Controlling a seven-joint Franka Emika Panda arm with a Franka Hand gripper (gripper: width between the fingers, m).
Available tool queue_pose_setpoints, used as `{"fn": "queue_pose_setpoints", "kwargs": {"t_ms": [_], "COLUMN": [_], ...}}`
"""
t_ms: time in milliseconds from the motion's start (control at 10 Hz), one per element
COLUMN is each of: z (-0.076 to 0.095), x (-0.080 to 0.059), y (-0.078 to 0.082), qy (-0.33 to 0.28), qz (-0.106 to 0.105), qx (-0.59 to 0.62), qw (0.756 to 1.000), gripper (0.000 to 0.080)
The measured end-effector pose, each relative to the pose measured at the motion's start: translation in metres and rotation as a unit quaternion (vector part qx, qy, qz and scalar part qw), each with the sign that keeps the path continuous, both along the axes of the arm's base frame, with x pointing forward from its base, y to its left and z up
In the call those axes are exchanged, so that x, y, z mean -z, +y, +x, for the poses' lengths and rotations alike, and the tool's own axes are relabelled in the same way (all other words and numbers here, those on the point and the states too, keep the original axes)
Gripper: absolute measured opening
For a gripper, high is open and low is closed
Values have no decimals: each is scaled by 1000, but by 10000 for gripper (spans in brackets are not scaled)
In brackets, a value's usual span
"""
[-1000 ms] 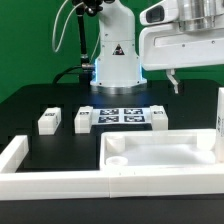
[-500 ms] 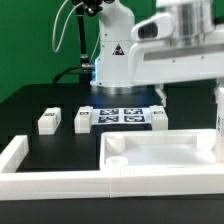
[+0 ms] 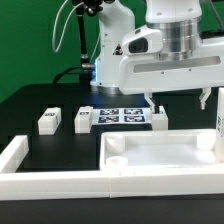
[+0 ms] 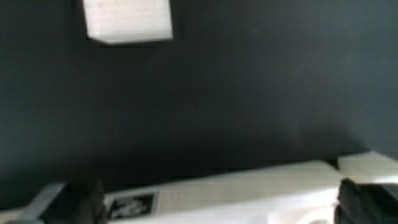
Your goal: Assemble desk
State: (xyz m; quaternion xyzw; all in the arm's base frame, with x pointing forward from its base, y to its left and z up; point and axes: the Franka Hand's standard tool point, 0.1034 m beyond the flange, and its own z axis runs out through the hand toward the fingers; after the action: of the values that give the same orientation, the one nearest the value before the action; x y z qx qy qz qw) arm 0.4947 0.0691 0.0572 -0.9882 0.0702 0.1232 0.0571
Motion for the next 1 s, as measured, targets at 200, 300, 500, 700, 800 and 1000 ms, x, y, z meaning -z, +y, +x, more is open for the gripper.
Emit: {"fn": "queue_pose_setpoints", "kwargs": {"t_ms": [200, 300, 500, 700, 800, 1000], "z": [-22, -18, -27, -24, -26, -38], "x": [5, 3, 0, 3, 7, 21], "y": [-14, -12, -11, -12, -13, -15], "qy": [86, 98, 150, 211, 230, 285], "qz": [12, 8, 17, 27, 30, 34], "qx": [-12, -13, -14, -15, -15, -12], "qw": [996, 995, 988, 977, 973, 958], "gripper": [648, 648, 648, 648, 648, 648]}}
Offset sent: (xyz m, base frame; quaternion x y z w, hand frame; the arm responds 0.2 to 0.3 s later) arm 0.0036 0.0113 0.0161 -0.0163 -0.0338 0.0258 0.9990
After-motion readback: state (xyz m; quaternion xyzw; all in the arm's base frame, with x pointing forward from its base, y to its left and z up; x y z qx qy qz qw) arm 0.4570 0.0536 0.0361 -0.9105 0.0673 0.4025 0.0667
